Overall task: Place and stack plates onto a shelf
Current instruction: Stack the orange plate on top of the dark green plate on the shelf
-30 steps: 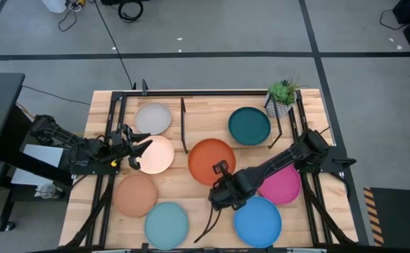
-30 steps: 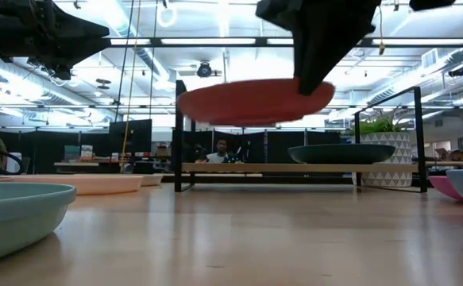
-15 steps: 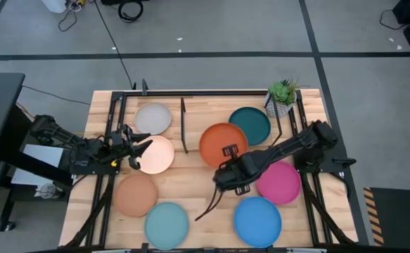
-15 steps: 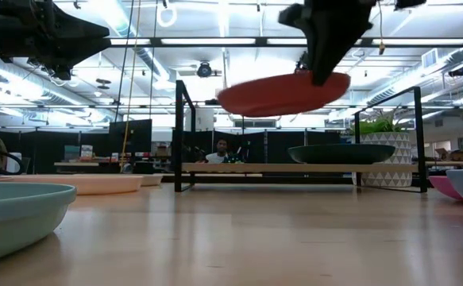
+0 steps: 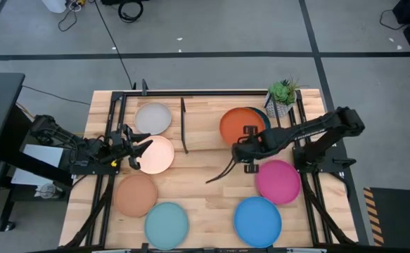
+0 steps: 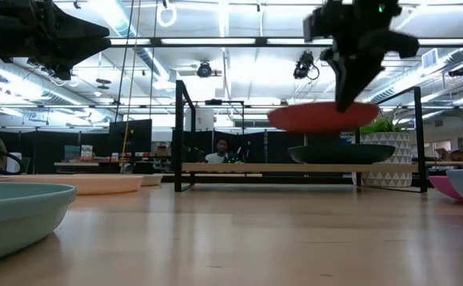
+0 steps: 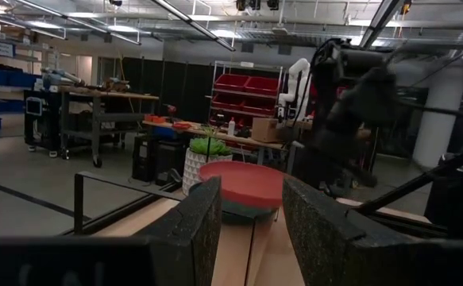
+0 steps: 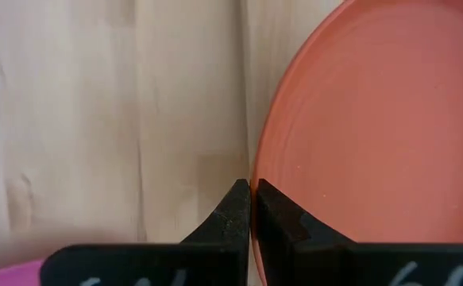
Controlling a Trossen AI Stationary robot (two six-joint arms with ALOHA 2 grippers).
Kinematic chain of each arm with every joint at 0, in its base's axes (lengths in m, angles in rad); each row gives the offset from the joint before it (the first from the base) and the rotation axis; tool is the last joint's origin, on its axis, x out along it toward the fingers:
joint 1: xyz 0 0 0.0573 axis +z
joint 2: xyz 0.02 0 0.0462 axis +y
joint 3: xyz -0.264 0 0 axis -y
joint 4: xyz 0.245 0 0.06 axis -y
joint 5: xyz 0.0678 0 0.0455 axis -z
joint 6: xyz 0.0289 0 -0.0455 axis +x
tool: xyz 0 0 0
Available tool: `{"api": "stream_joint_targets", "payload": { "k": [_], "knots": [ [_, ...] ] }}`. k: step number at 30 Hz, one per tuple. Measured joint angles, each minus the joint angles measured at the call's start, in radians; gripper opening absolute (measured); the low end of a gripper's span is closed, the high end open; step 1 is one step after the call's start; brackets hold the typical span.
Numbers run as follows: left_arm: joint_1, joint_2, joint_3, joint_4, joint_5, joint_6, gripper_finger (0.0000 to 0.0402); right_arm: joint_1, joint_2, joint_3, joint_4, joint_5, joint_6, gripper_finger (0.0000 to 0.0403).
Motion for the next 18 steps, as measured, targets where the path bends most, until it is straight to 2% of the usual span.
{"api": "stream_joint_targets", "payload": {
  "k": [7, 18],
  "knots": [
    [0.0, 0.0, 0.0, 0.0, 0.0, 0.0, 0.0142, -0.084, -0.039, -0.086, 0.04, -0.005, -0.011, 0.0016],
    [0.0, 0.0, 0.0, -0.001, 0.0, 0.001, 0.0142, -0.15, -0.04, -0.176, 0.125, -0.049, -0.04, 0.002]
  ]
}}
